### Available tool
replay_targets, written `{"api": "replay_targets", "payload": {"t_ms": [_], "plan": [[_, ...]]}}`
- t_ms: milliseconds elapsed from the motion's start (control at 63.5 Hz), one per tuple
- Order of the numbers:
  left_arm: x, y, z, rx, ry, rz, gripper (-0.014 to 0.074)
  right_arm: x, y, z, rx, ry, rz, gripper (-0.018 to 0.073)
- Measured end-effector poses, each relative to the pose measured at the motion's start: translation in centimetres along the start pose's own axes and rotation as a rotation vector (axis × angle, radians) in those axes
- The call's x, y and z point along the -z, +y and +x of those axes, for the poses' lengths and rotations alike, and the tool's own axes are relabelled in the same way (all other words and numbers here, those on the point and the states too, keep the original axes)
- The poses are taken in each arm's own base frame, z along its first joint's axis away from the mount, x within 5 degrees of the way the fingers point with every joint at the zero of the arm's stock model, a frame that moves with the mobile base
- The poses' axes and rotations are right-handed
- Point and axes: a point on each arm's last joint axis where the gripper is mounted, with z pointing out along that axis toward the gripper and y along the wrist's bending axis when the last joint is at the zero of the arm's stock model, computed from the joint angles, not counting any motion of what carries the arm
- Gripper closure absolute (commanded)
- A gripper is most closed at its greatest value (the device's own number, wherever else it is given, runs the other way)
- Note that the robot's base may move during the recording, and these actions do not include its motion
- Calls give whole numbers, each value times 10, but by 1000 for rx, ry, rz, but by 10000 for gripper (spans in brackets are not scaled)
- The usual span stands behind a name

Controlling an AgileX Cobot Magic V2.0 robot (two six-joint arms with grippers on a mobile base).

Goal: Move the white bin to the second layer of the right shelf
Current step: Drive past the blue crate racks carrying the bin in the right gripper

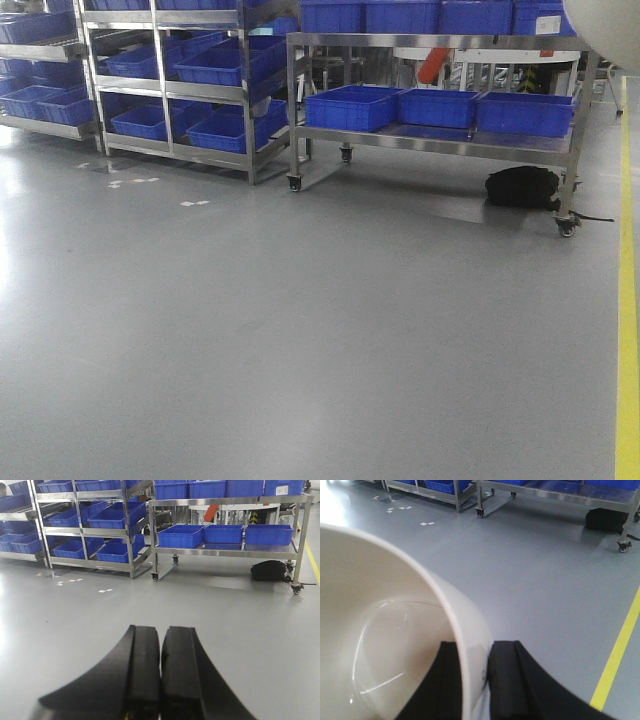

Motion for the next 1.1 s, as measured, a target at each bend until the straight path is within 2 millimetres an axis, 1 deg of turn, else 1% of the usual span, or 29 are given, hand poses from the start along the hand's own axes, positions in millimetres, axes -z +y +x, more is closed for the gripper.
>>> {"api": "replay_targets", "payload": {"t_ms": [1102], "plan": [[0, 0, 0, 0, 0, 0, 512, 0, 0, 0, 0, 0, 0, 503]]}}
